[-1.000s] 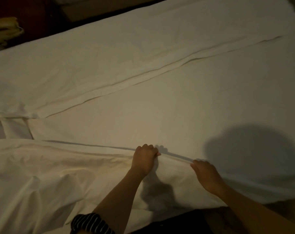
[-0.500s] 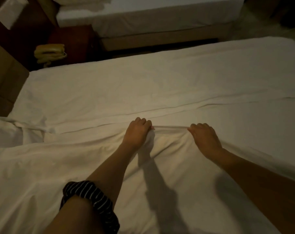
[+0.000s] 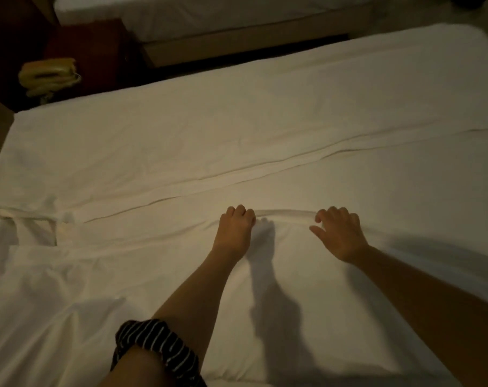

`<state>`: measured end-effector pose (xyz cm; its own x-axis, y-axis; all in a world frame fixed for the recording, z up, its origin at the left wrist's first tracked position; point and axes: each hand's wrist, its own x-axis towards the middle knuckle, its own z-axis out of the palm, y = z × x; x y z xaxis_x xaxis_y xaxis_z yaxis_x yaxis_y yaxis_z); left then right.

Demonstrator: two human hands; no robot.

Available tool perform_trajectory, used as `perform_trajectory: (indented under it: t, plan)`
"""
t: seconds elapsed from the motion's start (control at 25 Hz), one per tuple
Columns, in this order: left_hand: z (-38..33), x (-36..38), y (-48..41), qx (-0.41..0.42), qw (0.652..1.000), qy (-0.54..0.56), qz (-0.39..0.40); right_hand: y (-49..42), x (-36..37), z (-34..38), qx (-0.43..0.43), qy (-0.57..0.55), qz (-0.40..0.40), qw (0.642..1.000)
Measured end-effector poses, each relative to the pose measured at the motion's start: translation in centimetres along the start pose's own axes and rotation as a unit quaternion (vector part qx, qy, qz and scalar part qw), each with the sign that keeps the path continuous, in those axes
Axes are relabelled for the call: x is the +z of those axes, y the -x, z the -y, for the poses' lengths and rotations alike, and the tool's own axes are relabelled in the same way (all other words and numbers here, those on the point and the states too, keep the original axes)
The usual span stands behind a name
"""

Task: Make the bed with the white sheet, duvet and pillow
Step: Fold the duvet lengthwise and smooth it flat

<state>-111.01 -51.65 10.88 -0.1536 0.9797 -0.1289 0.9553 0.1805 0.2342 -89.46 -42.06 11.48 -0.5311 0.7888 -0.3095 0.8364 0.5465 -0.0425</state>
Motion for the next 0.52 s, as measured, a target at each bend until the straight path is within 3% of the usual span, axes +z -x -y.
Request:
perform_trajectory:
  t: [0.2, 0.52]
  plan:
    - [-6.5, -1.0, -0.7, 0.086, 0.995, -0.007, 0.051, 9.2, -0.3, -5.3, 0.065, -0.046, -0.043, 0.996]
    - [-25.9, -3.9, 1.3, 0.235, 0.968, -0.017, 0.087, 22.1, -5.5, -16.0, 0.167, -0.045, -0.05, 0.984]
